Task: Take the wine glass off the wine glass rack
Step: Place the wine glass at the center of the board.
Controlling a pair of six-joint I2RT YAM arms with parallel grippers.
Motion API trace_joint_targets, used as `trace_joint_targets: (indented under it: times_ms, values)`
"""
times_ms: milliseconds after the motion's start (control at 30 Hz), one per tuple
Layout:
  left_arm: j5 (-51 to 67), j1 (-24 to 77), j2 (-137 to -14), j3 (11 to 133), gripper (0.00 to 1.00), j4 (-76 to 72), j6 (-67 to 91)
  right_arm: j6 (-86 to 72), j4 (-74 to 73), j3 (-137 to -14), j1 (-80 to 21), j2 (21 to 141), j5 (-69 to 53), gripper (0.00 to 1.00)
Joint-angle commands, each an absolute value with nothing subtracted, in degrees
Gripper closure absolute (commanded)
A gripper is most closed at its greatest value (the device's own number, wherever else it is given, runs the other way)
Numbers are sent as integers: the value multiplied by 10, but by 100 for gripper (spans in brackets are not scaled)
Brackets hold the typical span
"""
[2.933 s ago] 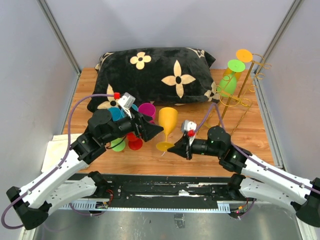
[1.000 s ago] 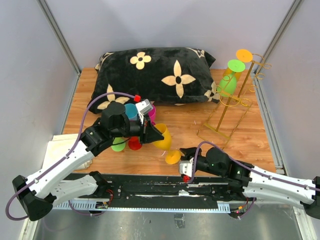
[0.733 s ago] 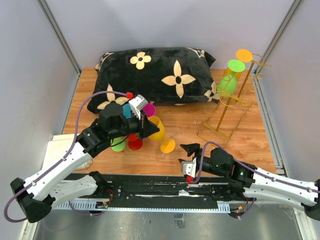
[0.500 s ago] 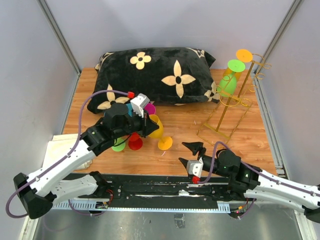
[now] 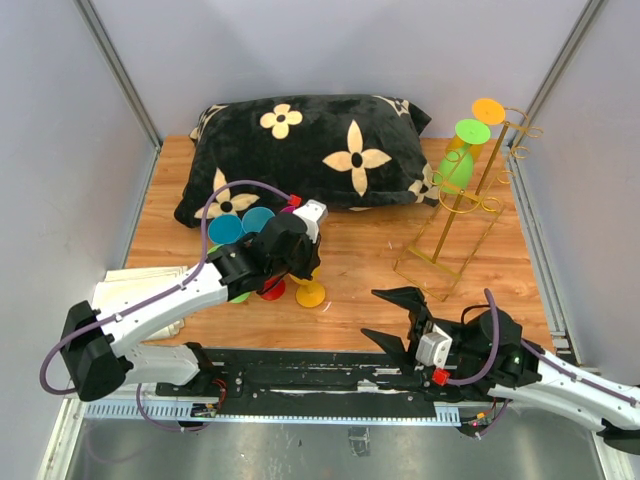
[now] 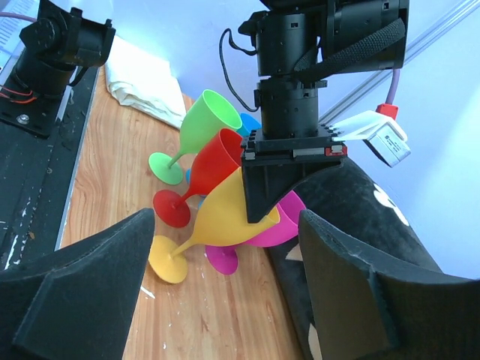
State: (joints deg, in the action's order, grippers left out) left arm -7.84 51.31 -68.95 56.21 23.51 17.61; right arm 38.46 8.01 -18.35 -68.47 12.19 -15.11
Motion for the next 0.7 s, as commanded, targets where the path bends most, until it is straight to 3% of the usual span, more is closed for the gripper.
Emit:
trace_joint_targets:
  times_ms: [0,667]
  values:
    - [-140,522,-703,564,99,212,162,374,101,-176,-686,132,-147,22]
    - [-182,530,-736,536,99,185,147,381,115,-176,-686,170,-123,18]
